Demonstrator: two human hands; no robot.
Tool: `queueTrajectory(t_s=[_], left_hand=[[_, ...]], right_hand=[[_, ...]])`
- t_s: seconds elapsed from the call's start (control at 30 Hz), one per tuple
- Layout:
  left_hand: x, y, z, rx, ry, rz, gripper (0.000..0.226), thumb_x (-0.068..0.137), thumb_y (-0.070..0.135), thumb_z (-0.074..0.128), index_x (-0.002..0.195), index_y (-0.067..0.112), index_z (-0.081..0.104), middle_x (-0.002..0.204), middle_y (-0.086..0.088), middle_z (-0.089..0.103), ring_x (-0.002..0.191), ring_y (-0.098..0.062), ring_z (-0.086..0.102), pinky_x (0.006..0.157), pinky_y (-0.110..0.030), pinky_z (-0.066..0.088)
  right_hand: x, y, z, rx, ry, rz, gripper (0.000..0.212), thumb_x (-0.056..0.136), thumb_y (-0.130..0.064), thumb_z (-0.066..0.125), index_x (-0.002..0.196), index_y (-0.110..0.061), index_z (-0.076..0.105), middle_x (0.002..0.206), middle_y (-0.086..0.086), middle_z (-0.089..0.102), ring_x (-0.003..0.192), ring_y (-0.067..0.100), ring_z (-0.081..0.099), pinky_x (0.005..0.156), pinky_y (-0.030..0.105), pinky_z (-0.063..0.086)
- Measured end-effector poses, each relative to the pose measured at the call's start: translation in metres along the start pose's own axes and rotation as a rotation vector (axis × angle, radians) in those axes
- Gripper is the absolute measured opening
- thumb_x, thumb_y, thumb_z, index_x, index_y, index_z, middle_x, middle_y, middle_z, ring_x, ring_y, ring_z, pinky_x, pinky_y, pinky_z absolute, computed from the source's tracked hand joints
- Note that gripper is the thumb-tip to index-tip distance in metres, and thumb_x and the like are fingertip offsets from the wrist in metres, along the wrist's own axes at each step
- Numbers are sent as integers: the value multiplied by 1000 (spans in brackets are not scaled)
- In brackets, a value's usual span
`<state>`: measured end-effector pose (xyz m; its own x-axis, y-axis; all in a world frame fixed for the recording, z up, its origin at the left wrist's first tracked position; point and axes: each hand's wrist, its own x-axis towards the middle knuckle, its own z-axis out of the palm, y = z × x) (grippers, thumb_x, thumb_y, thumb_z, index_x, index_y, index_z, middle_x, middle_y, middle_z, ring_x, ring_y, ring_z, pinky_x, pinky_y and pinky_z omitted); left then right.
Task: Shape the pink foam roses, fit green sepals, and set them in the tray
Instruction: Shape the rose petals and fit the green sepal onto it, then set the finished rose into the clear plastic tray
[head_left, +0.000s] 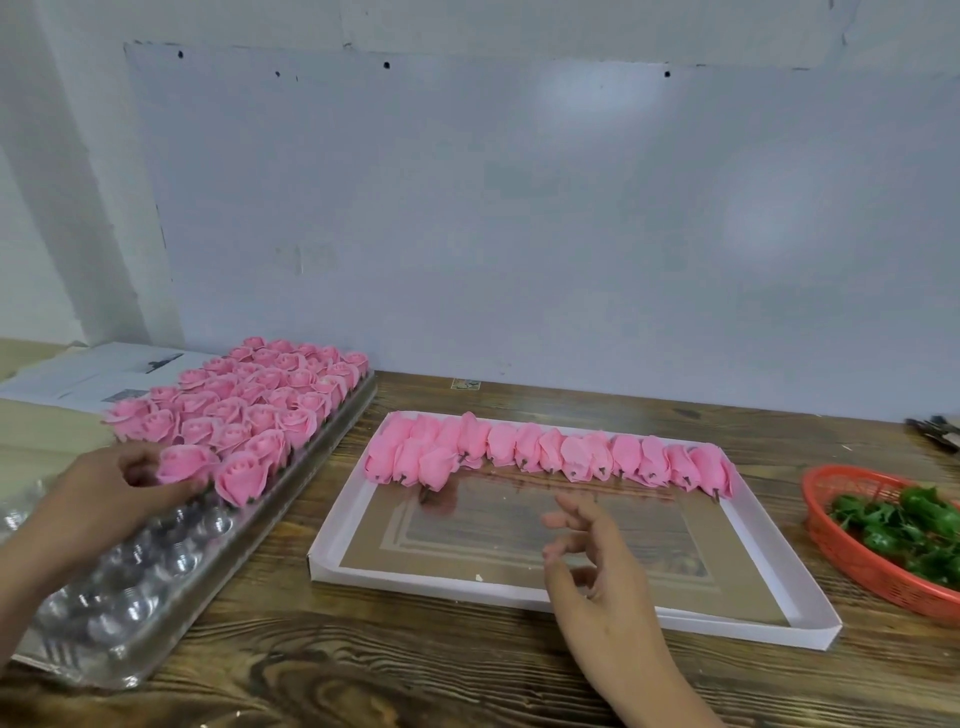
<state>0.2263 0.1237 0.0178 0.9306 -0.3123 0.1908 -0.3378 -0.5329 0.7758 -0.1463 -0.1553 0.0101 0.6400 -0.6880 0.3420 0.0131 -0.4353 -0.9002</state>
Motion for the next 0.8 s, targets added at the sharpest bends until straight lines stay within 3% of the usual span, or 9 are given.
queueTrajectory(t_s=[0.13, 0.27, 0.4, 0.5, 0.6, 0.67, 0.8], left_hand=[[4, 8, 9, 65, -38, 16, 48, 64, 30, 94, 106, 17, 73, 87, -1, 76, 78, -24, 72, 76, -48, 60], [7, 18, 15, 207, -26, 66, 44, 69, 27, 92, 105, 13, 72, 71, 12, 66, 63, -14, 64, 61, -25, 49], [11, 23, 13, 288, -36, 60, 48, 71, 34, 90, 109, 12, 72, 81, 1, 71, 73, -20, 65, 70, -37, 53], [8, 25, 13, 293, -3, 73, 66, 72, 33, 89, 127, 4, 65, 78, 7, 65, 73, -16, 60, 67, -35, 47], [5, 25, 13, 300, -5, 74, 68, 74, 29, 88, 131, 2, 62, 79, 3, 64, 71, -16, 59, 64, -33, 44], [6, 26, 13, 328, -31, 66, 63, 74, 27, 88, 127, 4, 65, 85, -3, 67, 76, -22, 61, 67, -34, 45], [10, 34, 10, 348, -105, 43, 36, 74, 25, 88, 99, 6, 70, 86, -11, 70, 79, -31, 65, 74, -40, 52]], right_hand=[[0, 1, 0, -5, 9, -7, 58, 86, 10, 56, 119, -38, 52, 106, -9, 66, 87, 7, 62, 64, 13, 46], [0, 1, 1, -16, 12, -20, 57, 86, 10, 56, 120, -36, 51, 108, -10, 66, 87, 8, 62, 65, 14, 47], [0, 1, 1, -19, 8, -20, 58, 86, 10, 55, 121, -35, 51, 107, -9, 65, 88, 8, 62, 65, 14, 47], [0, 1, 0, -26, -1, -21, 58, 86, 9, 56, 121, -37, 51, 107, -10, 65, 89, 7, 62, 66, 13, 47], [-1, 2, 0, -27, 0, -23, 57, 87, 8, 57, 122, -37, 51, 107, -11, 65, 90, 7, 62, 65, 13, 47], [-1, 3, 0, -26, 1, -25, 58, 86, 9, 57, 122, -37, 51, 106, -11, 65, 90, 8, 62, 65, 13, 47], [0, 3, -1, -27, -5, -27, 59, 85, 10, 56, 121, -38, 51, 105, -11, 65, 90, 8, 62, 64, 13, 46]])
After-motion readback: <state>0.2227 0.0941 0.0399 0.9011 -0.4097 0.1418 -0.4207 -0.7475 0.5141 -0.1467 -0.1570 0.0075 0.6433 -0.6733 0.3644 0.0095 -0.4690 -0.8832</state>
